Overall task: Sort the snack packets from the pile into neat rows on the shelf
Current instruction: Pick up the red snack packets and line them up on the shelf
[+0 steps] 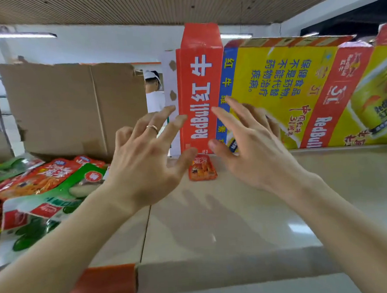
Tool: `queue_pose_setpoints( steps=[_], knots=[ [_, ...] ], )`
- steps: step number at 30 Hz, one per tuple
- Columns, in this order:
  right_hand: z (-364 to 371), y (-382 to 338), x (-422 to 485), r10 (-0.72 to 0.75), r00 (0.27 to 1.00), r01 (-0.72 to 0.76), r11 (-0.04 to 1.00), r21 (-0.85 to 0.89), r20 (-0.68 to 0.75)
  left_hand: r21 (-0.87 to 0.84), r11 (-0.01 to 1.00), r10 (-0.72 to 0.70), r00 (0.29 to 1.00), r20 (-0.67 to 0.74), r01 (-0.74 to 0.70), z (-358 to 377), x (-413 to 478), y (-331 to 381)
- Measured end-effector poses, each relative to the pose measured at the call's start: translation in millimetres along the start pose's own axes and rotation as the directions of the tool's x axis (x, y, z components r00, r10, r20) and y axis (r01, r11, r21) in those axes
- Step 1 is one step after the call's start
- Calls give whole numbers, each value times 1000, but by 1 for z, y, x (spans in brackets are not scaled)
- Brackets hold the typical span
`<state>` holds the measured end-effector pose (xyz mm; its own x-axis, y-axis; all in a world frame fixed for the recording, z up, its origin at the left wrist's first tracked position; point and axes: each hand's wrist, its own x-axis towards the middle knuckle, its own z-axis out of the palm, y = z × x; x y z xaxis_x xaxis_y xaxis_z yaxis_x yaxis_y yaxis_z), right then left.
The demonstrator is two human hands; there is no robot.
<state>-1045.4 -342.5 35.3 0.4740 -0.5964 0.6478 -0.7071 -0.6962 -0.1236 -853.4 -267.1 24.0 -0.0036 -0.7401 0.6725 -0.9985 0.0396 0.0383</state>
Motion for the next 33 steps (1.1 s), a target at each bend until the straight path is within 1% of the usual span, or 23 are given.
queue_pose_setpoints(
  steps=[4,7,9,14,18,23,29,33],
  knots=[
    [6,-17,-20,4,999,-4,1000,7,44,30,999,20,999,-38,-19,-9,-28,-4],
    [10,-31,-37,18,999,-18,1000,1,-32,68,998,-7,998,-62,11,-17,-50,-2],
    [13,-39,-49,38,997,-37,999,22,-62,115,992,-34,997,-63,41,-22,-65,1],
    [16,-52,-73,9,1000,-8,992,124,-11,153,975,-155,987,-31,158,-35,-102,9],
    [15,-66,-88,-54,998,55,980,189,-15,202,961,-189,982,-6,187,-48,-127,15],
    [13,-94,-94,-131,991,120,953,277,21,269,931,-248,968,-22,245,-73,-158,10],
    [13,-147,-92,-233,972,210,910,358,21,333,889,-304,949,-87,315,-109,-193,-19],
    [25,-195,-91,-286,958,257,888,382,20,339,866,-338,930,-144,367,-130,-221,-51]
  ],
)
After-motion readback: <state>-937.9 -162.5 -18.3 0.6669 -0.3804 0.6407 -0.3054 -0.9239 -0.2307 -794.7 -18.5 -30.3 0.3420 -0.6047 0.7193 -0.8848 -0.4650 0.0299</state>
